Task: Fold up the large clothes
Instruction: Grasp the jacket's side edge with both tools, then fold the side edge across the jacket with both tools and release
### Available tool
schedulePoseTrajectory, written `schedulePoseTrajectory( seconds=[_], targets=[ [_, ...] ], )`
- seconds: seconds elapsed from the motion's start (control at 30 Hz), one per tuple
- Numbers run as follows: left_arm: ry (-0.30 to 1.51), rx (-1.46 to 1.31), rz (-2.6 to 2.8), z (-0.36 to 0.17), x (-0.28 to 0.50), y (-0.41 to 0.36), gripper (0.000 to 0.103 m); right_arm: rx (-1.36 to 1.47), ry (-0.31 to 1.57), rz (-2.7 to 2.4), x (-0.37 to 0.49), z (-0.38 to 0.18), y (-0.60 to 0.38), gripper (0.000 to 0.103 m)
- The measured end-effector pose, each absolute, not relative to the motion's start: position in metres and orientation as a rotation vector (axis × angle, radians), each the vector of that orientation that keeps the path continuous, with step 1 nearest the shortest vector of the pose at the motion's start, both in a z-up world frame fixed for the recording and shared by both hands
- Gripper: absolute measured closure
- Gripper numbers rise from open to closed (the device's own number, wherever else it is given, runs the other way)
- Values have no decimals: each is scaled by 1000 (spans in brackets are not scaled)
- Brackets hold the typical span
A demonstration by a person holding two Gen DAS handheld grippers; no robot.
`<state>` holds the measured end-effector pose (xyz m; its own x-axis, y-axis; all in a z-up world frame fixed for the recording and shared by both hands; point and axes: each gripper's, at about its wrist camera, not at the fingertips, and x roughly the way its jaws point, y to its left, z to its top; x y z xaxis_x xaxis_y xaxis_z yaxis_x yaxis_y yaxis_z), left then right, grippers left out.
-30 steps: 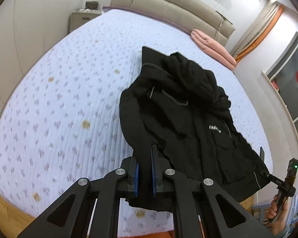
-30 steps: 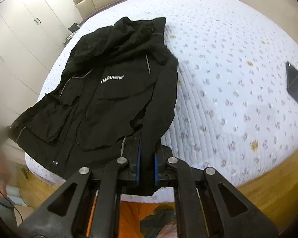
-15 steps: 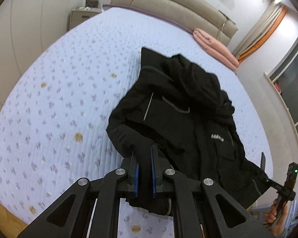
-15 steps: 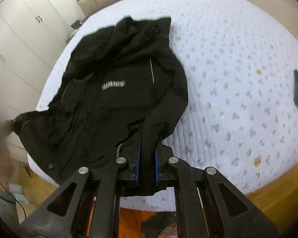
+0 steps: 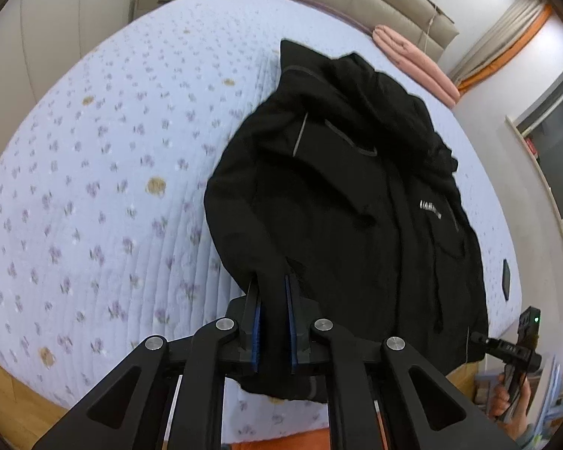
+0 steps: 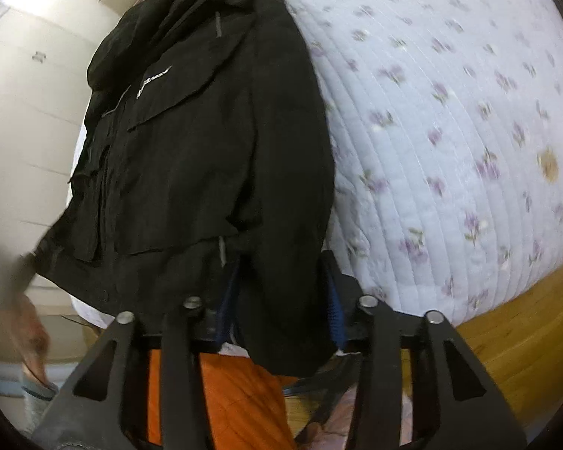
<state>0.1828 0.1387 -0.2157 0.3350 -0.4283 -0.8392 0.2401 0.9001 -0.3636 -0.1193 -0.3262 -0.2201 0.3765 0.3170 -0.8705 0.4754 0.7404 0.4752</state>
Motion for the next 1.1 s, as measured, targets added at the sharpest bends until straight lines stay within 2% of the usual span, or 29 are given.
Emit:
schedulePoseTrajectory(
  seconds=[0.07,0.13,0.17,0.3,0.33,0.37,0.4,0.47,0.73,1.1],
  targets=[
    [1177,-180,-425,-228,179,140,76,789,1219,-104,-124,-224,-325,56],
    [1210,-178,-410,-241,178,143,67,779,1218,-89,-125,-225,-322,53],
    [1224,-185,-407,-246,178,144,66,771,1218,-81,-124,-224,-320,48],
    [1264,-233,-409,-264,175,149,66,680,1245,-32,-114,-218,-304,47],
    [1263,-232,-399,-266,174,149,70,651,1247,-27,-110,-216,-299,50],
    [1256,-227,-386,-265,173,149,93,624,1251,-30,-107,-216,-293,65],
    [1249,-217,-373,-264,172,150,95,577,1261,-56,-104,-214,-288,77],
    [1223,-227,-366,-255,171,152,95,534,1251,-75,-102,-207,-283,91],
    [1068,-272,-440,-195,193,152,95,477,1145,-89,-94,-151,-290,95],
    [998,-238,-561,-159,307,106,95,484,1119,-69,-2,-94,-332,95]
  ],
)
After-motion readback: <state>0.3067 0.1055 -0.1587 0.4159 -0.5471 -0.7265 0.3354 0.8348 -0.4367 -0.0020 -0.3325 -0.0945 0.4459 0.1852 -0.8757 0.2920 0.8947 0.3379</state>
